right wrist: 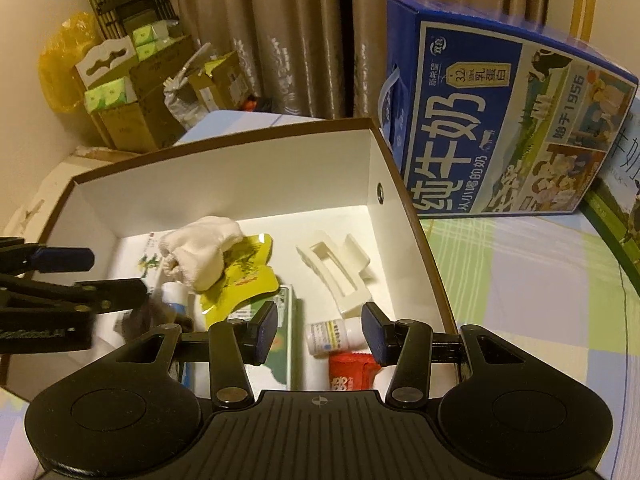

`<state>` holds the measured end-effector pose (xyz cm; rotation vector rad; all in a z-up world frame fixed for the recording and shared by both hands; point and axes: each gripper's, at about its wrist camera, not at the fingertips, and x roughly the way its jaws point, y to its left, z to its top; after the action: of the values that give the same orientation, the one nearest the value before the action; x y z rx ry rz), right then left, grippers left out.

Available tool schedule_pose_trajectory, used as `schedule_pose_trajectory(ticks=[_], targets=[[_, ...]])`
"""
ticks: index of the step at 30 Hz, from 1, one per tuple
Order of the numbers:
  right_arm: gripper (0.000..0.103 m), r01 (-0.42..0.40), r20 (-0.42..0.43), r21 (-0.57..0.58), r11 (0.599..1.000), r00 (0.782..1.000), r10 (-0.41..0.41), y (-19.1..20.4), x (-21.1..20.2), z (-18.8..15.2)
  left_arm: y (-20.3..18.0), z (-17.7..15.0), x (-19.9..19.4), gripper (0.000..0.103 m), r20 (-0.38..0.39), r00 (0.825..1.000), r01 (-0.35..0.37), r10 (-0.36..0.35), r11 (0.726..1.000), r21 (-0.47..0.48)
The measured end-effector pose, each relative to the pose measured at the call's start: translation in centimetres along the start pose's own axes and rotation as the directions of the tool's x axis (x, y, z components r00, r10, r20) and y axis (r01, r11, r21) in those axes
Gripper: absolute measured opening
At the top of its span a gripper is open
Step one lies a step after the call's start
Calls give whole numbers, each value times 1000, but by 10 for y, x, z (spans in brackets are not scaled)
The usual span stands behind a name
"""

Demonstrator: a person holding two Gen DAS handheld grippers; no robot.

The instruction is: Organize objects

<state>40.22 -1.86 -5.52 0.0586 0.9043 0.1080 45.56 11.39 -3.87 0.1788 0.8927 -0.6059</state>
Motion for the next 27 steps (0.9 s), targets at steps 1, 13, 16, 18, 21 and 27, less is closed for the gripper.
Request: schedule_pose_trajectory(ticks=[1,13,16,18,21,27], targets=[[45,-4,-2,3,1000,1000,4,1,-3,-1,0,1,0,81,0,1000,4,-4,1000,-4],[53,-28,14,19,999,1000,28,15,-36,-18,8,0,-30,89,38,999,37,-36,999,-22],[54,-33,30,18,999,999,32,20,-46,-19,9,-5,-42,92,50,998,42,-40,999,-25],[55,-39,41,15,999,998,38,24,-52,-20,10,-9,-50,92,52,998,37,-36,999,-27],[55,-55,59,14,998,997,54,30,-62,-23,10,-16,-64,92,57,998,28,-26,999,-38],[55,-104,76,2,995,992,103,39,-81,-36,5,-36,-95,92,71,997,-7,11,998,-60]])
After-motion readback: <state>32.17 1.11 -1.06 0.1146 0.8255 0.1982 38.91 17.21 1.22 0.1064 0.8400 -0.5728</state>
